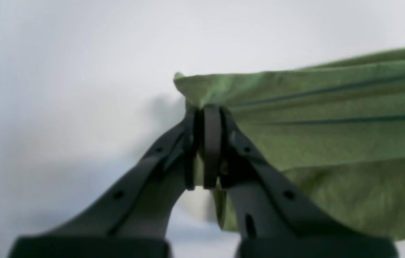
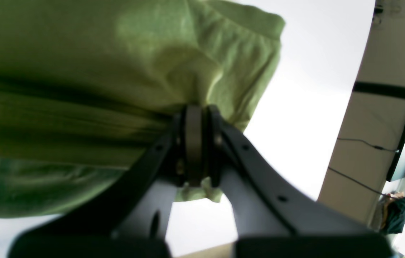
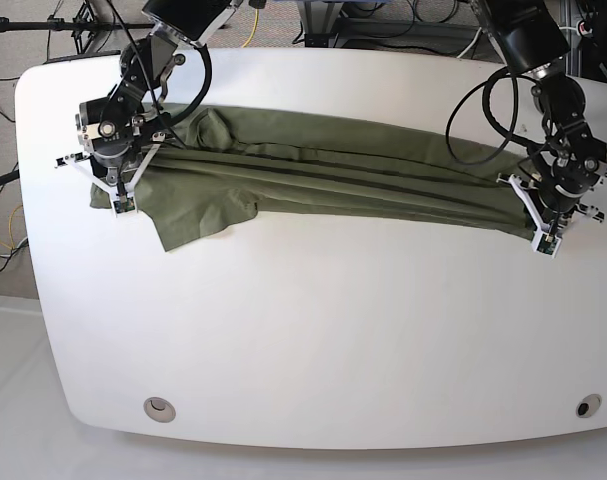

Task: Fold the T-shirt properly
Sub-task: 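Lower the folded shirt onto the table with both grippers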

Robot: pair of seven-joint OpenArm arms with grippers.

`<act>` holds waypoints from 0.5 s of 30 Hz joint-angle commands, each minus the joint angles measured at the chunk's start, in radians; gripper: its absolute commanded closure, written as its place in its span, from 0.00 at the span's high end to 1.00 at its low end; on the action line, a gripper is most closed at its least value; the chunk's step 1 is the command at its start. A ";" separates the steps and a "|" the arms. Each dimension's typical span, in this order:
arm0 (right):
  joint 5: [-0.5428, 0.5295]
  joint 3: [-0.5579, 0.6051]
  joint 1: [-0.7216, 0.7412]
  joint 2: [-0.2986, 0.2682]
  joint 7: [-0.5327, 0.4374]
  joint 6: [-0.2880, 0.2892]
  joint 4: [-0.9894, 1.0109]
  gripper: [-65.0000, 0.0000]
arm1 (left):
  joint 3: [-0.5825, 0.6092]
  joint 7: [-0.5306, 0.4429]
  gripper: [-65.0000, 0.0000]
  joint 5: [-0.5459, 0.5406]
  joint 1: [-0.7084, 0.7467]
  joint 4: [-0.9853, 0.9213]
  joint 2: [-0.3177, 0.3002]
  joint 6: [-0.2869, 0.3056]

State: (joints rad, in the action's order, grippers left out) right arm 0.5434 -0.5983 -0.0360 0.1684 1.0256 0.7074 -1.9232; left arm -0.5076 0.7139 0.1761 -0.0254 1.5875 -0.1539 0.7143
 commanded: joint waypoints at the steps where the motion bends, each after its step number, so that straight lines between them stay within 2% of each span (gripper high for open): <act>1: 0.024 -0.004 0.006 -0.011 0.000 -0.009 -0.020 0.00 | -0.006 -0.017 0.03 0.007 -0.003 0.015 -0.014 -0.016; 6: 0.024 -0.004 -0.008 -0.011 0.000 -0.009 -0.017 0.00 | -0.007 -0.018 0.03 0.007 0.008 -0.003 0.012 -0.016; 15: 0.027 -0.007 -0.008 -0.011 -0.003 -0.009 0.057 0.00 | -0.007 -0.020 0.03 0.007 0.009 -0.074 0.015 -0.016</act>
State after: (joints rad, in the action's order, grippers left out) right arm 0.5541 -0.6018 -0.0536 0.1646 1.0256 0.7067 -1.8668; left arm -0.5114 0.7105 0.1829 -0.0006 1.5127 -0.1204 0.7074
